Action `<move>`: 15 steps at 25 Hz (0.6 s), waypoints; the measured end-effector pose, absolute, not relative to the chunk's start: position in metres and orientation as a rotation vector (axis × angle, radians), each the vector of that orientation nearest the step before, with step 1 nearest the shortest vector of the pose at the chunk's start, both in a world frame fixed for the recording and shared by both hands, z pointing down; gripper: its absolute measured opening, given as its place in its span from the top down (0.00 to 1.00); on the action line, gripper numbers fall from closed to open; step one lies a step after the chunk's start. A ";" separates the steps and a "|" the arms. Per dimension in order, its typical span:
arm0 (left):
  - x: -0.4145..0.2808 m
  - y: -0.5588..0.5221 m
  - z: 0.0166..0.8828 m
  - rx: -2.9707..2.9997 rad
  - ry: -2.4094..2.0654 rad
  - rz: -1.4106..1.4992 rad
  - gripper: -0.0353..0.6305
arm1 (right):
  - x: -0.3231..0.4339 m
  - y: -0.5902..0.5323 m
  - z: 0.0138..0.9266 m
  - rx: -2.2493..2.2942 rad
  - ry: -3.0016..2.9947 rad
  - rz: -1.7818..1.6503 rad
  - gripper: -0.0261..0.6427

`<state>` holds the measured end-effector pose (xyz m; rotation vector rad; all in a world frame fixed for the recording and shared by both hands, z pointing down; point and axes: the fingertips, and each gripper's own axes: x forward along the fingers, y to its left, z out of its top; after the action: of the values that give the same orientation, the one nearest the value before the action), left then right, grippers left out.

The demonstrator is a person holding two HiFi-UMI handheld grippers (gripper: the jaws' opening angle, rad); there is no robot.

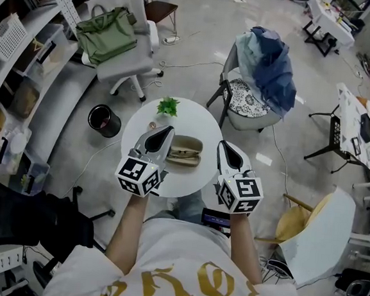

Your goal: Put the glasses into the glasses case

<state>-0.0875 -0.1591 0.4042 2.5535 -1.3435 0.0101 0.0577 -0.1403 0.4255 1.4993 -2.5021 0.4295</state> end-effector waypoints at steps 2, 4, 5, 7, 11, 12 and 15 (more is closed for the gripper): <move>-0.089 -0.159 0.403 2.543 -1.349 -0.020 0.95 | 0.057 -0.140 0.425 1.486 -2.505 0.411 0.92; -0.089 -0.160 0.406 2.534 -1.364 0.006 0.95 | 0.057 -0.140 0.426 1.480 -2.511 0.419 0.92; -0.089 -0.160 0.409 2.535 -1.368 0.028 0.95 | 0.057 -0.139 0.427 1.478 -2.514 0.428 0.92; -0.088 -0.158 0.413 2.538 -1.363 0.049 0.95 | 0.057 -0.138 0.431 1.476 -2.514 0.446 0.92; -0.088 -0.158 0.415 2.538 -1.363 0.065 0.95 | 0.058 -0.137 0.433 1.477 -2.513 0.466 0.92; -0.089 -0.158 0.415 2.538 -1.366 0.071 0.95 | 0.057 -0.136 0.433 1.470 -2.523 0.474 0.92; -0.091 -0.159 0.416 2.531 -1.370 0.071 0.95 | 0.050 -0.134 0.432 1.426 -2.567 0.510 0.92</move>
<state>-0.0907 -0.1593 0.4164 2.5310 -1.3699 0.0709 0.0500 -0.1338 0.4321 1.4258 -2.5670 0.5095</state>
